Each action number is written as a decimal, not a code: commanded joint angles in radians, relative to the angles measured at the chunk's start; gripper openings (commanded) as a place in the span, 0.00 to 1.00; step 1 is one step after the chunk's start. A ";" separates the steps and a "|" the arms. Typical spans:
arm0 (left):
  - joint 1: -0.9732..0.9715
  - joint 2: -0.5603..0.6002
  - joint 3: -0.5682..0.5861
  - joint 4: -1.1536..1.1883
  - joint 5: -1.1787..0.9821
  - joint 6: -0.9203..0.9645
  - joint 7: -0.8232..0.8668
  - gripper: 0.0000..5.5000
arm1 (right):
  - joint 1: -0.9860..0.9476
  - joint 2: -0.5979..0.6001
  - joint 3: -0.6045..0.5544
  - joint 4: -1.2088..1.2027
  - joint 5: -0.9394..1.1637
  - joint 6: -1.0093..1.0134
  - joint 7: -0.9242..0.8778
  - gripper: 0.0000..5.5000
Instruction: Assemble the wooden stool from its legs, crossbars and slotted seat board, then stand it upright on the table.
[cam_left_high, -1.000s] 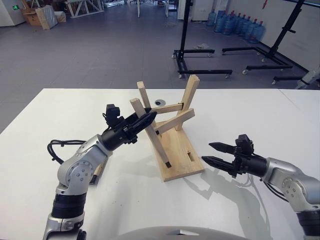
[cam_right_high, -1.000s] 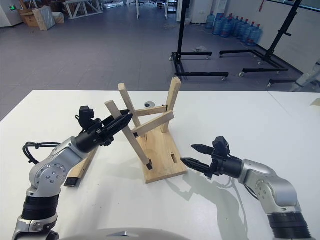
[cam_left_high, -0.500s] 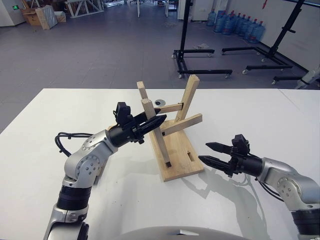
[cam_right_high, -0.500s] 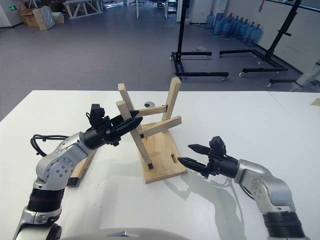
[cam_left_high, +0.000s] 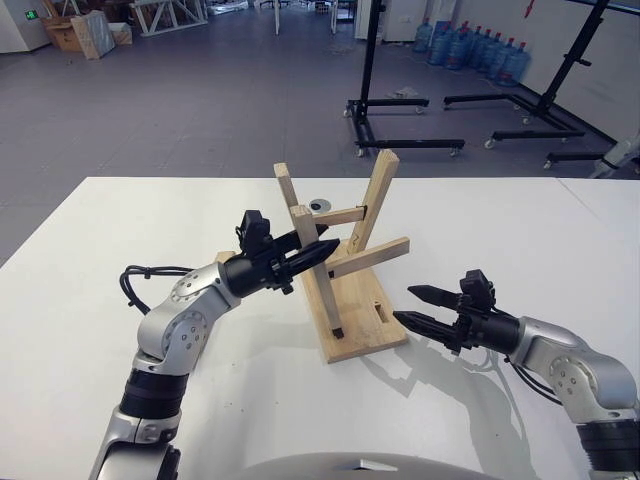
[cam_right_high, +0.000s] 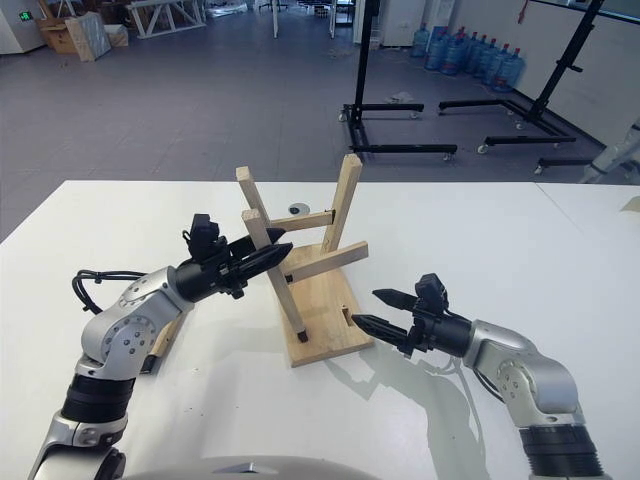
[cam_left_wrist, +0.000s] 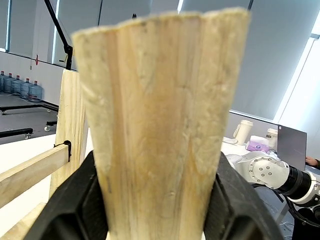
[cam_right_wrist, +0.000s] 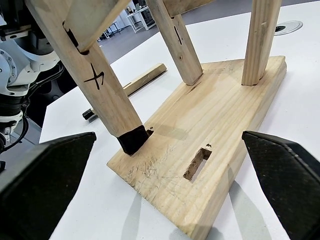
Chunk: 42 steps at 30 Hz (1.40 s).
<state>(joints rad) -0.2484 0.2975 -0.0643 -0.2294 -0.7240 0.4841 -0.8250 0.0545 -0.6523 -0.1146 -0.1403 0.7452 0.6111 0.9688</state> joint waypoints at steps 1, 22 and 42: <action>-0.019 0.028 0.005 0.031 0.041 -0.013 -0.012 0.37 | -0.005 0.000 0.007 -0.010 -0.018 0.008 0.000 0.98; -0.030 0.057 -0.063 -0.081 0.141 -0.054 -0.026 0.37 | 0.010 0.033 0.018 -0.010 -0.041 0.000 -0.004 0.98; 0.081 0.138 -0.220 -0.056 0.498 -0.398 -0.028 0.37 | 0.044 0.024 -0.053 0.044 -0.057 -0.022 -0.005 0.98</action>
<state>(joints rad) -0.1796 0.3908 -0.2497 -0.2959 -0.2936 0.0711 -0.8230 0.0920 -0.6313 -0.1609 -0.0923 0.7025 0.5947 0.9687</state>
